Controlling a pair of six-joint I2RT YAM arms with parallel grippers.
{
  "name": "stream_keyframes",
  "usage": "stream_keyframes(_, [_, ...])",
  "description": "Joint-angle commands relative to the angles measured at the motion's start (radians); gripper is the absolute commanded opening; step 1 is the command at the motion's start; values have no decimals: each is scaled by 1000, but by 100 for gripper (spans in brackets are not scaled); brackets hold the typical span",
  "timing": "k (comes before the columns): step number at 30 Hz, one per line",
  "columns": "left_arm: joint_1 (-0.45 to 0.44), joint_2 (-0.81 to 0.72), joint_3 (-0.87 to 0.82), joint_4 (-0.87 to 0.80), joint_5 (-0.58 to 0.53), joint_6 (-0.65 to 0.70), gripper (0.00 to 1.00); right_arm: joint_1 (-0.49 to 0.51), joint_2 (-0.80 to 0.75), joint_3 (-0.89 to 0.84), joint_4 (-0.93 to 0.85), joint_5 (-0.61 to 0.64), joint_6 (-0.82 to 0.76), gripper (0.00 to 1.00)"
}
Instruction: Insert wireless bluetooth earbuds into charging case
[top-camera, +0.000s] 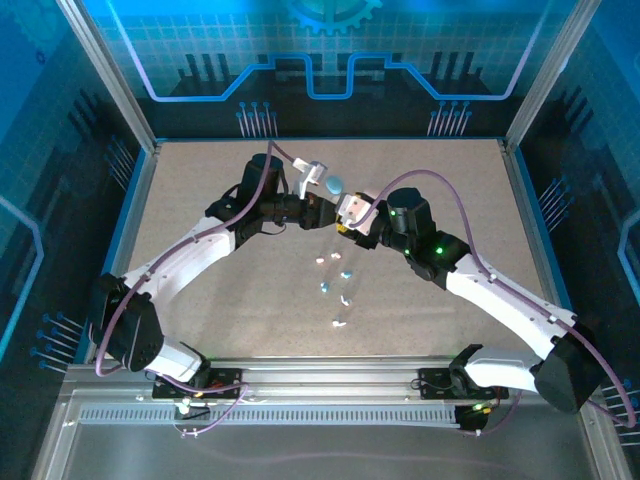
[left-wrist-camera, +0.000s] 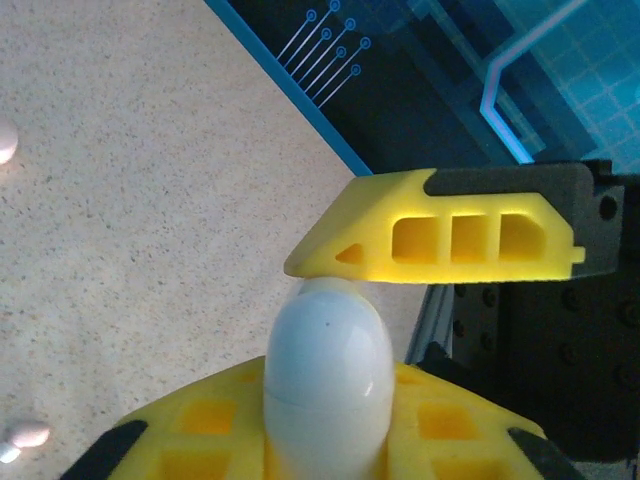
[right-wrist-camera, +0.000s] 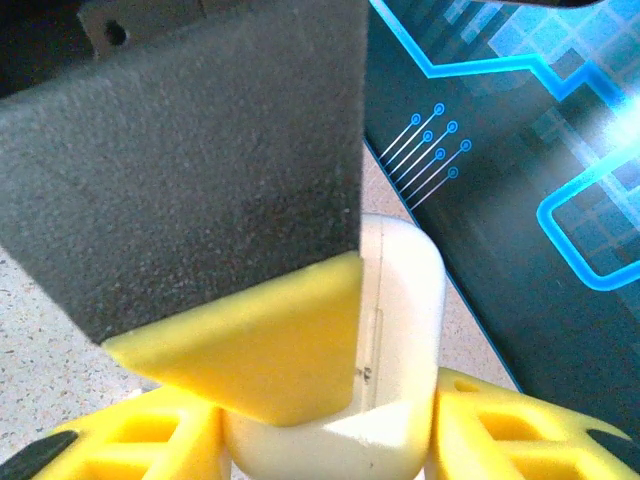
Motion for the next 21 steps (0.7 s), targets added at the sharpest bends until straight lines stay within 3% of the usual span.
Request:
stream_keyframes(1, [-7, 10, 28, -43, 31, 22, 15, 17, -27, 4, 40, 19, -14, 48])
stream_keyframes(7, [-7, -38, -2, 9, 7, 37, 13, 8, -56, 15, 11, 35, 72, 57])
stream_keyframes(11, [-8, -111, -95, 155, -40, 70, 12, -62, -110, 66, -92, -26, 372, 65])
stream_keyframes(15, [-8, -197, -286, 533, -37, 129, 12, -242, -148, 82, -159, -369, 708, 64])
stream_keyframes(18, [-8, -219, -411, 824, -27, 187, 10, -314, -158, 64, -130, -558, 852, 64])
stream_keyframes(21, [-7, -208, -420, 873, 13, 227, 15, -311, -148, 76, -140, -672, 865, 64])
